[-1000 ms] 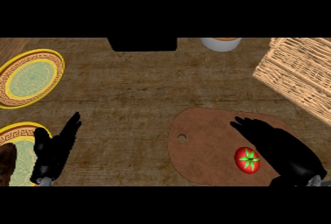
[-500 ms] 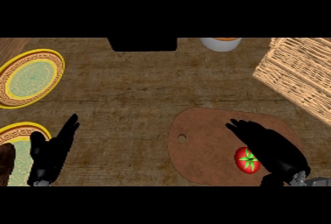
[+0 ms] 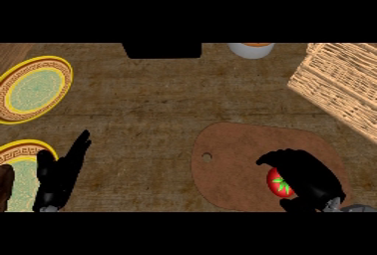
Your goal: Pick the tomato from the cutting board and place it in the basket
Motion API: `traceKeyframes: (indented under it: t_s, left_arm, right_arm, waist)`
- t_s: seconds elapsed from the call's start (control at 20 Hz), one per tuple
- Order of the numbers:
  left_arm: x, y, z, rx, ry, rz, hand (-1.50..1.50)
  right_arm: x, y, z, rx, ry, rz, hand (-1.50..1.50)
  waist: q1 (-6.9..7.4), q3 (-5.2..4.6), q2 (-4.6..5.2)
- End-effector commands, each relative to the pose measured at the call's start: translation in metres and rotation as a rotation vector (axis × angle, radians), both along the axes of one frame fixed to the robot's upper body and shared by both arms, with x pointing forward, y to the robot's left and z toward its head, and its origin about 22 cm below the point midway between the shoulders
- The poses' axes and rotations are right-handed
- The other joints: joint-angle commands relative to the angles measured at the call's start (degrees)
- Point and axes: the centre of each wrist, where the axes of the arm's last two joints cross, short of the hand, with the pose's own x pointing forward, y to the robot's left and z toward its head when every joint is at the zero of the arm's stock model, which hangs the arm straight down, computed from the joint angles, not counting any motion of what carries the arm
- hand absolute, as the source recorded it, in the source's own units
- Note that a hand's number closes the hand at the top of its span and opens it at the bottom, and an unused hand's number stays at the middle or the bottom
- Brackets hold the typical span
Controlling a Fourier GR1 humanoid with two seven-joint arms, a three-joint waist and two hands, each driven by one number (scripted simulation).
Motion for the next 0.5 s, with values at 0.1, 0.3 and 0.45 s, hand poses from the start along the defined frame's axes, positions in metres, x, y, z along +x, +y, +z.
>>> traceKeyframes:
  t_s: [0.1, 0.3, 0.45]
  left_arm:
    - [-0.008, -0.007, -0.028, -0.03, 0.143, 0.037, 0.0]
    - [-0.013, 0.017, -0.03, -0.021, 0.157, 0.027, 0.0]
    - [-0.009, -0.002, -0.018, -0.035, 0.127, 0.013, 0.0]
  right_arm:
    - [-0.002, -0.006, -0.004, -0.054, -0.091, 0.086, 1.5]
    - [0.001, 0.008, -0.019, -0.064, -0.124, 0.104, 1.5]
    - [0.048, 0.007, -0.022, -0.079, -0.091, -0.368, 1.5]
  waist:
    - [-0.26, -0.79, 0.61]
    - [0.07, -0.82, 0.69]
    - [1.39, -0.84, 1.43]
